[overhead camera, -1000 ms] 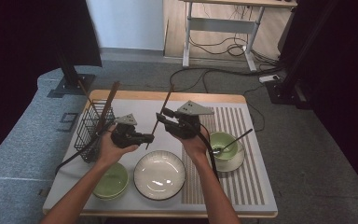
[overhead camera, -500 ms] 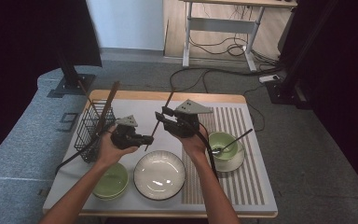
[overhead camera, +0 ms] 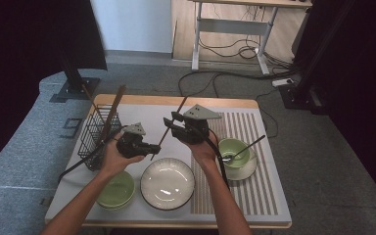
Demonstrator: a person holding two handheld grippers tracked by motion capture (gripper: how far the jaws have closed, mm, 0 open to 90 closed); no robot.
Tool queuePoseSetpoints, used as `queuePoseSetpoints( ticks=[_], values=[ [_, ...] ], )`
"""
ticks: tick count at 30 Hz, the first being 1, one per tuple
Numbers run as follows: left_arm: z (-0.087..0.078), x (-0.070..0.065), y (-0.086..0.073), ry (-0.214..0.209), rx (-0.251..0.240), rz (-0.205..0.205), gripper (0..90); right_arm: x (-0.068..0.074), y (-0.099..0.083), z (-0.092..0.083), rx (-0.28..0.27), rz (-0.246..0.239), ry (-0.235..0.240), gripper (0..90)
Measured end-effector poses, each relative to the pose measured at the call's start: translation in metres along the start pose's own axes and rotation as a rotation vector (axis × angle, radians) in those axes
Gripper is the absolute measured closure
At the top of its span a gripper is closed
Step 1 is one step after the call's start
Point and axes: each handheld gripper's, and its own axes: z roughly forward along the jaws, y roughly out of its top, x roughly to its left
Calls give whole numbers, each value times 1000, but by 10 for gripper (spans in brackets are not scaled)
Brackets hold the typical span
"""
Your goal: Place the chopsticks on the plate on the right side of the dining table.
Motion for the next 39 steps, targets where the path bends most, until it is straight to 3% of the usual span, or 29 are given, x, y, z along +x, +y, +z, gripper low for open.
queuePoseSetpoints(
  ticks=[12,39],
  values=[
    [3,-1,-3,3,39,16,865,-5,-7,-1,29,-6,-32,556],
    [-1,-2,-3,4,45,19,865,-19,-22,-3,97,9,-62,534]
  ],
)
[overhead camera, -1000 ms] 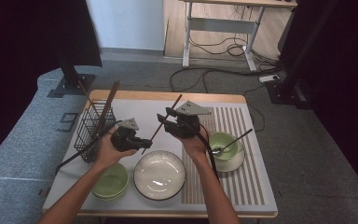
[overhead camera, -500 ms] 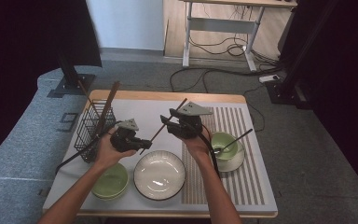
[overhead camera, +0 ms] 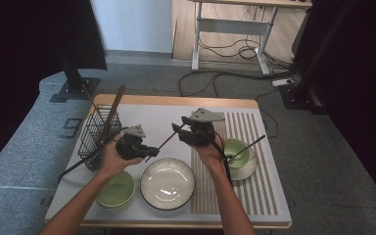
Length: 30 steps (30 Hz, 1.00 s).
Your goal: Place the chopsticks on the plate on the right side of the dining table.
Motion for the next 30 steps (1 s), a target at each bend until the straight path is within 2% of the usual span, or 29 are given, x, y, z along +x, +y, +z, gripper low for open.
queuePoseSetpoints(
  ticks=[14,23,30],
  values=[
    [3,0,-1,3,32,8,864,-11,-14,-1,51,31,2,524],
    [6,-2,-2,-17,43,9,865,-12,-12,-3,50,15,6,514],
    [4,-2,-2,-20,55,21,865,-15,-15,3,82,16,15,504]
  ],
)
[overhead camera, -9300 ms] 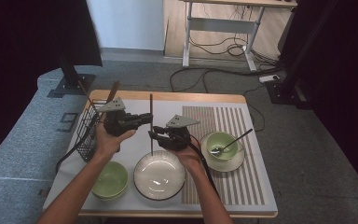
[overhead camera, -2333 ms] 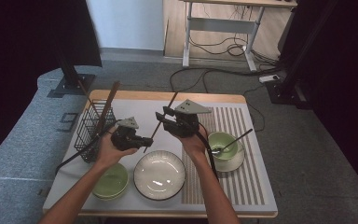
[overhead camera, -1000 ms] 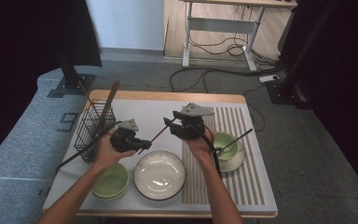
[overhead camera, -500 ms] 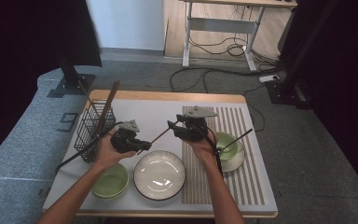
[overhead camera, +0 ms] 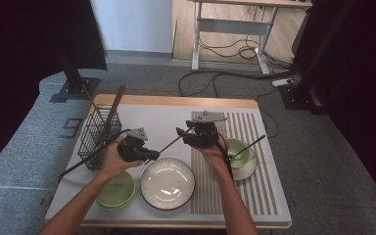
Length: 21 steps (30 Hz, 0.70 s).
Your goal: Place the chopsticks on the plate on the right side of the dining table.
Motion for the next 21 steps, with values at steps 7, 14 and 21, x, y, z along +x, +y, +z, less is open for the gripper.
queuePoseSetpoints(
  ticks=[7,14,21],
  values=[
    [-2,0,0,-13,8,4,866,-2,-1,-2,26,-35,49,484],
    [-3,0,0,-26,15,2,866,-3,-5,-3,83,-103,65,465],
    [-4,0,1,-43,19,-5,866,0,-10,-5,116,-166,95,439]
  ],
)
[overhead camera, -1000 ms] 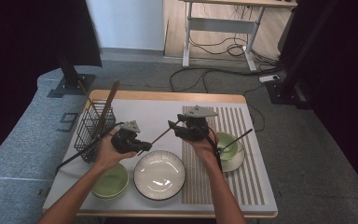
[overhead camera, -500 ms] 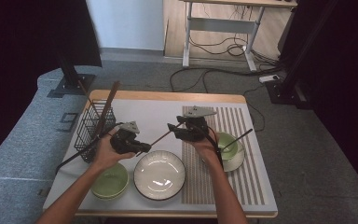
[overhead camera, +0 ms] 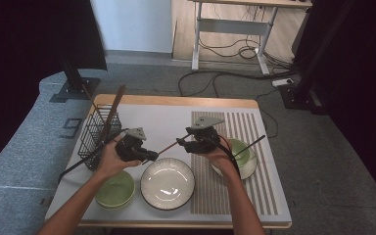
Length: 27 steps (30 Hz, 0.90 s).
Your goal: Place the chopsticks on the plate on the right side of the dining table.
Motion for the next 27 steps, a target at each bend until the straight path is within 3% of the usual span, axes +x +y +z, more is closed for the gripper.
queuePoseSetpoints(
  ticks=[16,27],
  values=[
    [0,0,0,-20,10,-8,866,-1,-8,2,70,-114,12,442],
    [0,0,0,-37,15,-5,866,-4,-12,3,111,-174,-24,437]
  ],
)
